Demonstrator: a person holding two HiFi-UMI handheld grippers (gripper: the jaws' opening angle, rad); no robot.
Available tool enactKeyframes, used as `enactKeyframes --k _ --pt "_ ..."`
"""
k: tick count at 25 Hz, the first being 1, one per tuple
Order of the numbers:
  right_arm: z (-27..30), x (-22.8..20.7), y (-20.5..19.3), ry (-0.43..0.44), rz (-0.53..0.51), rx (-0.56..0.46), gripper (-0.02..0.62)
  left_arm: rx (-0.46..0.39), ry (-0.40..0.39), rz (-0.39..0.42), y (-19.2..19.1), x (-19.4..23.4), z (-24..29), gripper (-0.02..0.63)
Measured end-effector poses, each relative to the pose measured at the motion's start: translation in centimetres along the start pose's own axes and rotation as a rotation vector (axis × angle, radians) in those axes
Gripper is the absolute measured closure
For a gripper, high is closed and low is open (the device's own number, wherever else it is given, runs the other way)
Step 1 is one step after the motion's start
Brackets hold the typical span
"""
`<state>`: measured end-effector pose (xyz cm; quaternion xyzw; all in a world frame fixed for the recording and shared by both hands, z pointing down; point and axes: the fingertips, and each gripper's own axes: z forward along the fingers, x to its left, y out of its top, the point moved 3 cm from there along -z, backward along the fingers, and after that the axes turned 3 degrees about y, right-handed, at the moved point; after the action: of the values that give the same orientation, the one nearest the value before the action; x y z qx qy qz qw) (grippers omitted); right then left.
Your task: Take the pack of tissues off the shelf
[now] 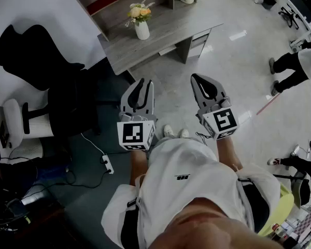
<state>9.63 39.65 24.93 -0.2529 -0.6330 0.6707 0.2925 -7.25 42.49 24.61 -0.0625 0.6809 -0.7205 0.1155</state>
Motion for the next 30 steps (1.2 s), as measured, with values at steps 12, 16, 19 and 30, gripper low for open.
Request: enactKeyframes --k 12,16,19,30 --pt "3.9 0.9 -1.1 -0.014 -0.010 -0.003 0.571 -0.005 -0.023 -0.012 -1.4 2.7 2.0 0.522" --pt "5.2 0.3 -1.4 -0.061 -0.028 -0.018 0.571 -0.006 -0.045 -0.007 -1.8 3.4 3.1 0.522" --pt "6.3 -0.5 -1.8 -0.082 -0.022 -0.018 0.571 -0.005 -0.055 -0.004 -2.0 3.9 4.2 0.522" --pt "9.0 -5.2 -2.0 -0.089 -0.016 0.001 0.571 0.005 -0.080 -0.014 -2.1 4.0 10.4 0.522"
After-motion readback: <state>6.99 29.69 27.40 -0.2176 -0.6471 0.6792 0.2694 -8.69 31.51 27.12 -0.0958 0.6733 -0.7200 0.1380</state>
